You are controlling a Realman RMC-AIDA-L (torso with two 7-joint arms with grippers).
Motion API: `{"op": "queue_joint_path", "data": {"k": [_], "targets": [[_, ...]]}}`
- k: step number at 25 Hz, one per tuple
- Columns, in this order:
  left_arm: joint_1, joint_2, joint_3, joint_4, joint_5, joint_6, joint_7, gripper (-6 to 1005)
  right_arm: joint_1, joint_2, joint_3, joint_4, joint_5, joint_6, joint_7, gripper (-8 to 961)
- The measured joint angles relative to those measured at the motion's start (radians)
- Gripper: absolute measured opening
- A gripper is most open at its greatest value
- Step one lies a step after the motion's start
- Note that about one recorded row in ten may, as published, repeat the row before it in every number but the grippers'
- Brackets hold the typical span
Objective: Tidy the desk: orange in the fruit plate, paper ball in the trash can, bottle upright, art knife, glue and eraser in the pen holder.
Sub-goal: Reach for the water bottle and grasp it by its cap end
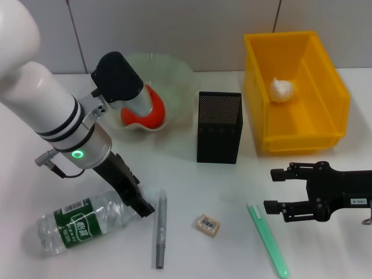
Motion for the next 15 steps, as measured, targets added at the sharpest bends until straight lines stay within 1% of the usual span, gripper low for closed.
{"op": "queue_joint_path", "data": {"k": [12, 15], "targets": [[-0.002, -0.002, 0.03, -0.001, 0.0, 0.0, 0.001, 697, 0.006, 0.0, 0.001, 0.0, 0.0, 0.009, 0.0, 795], [-0.002, -0.001, 0.033, -0.001, 0.0, 0.0, 0.001, 556, 0.007, 0.0, 0.0, 0.0, 0.001, 0.013, 0.001, 795]]}}
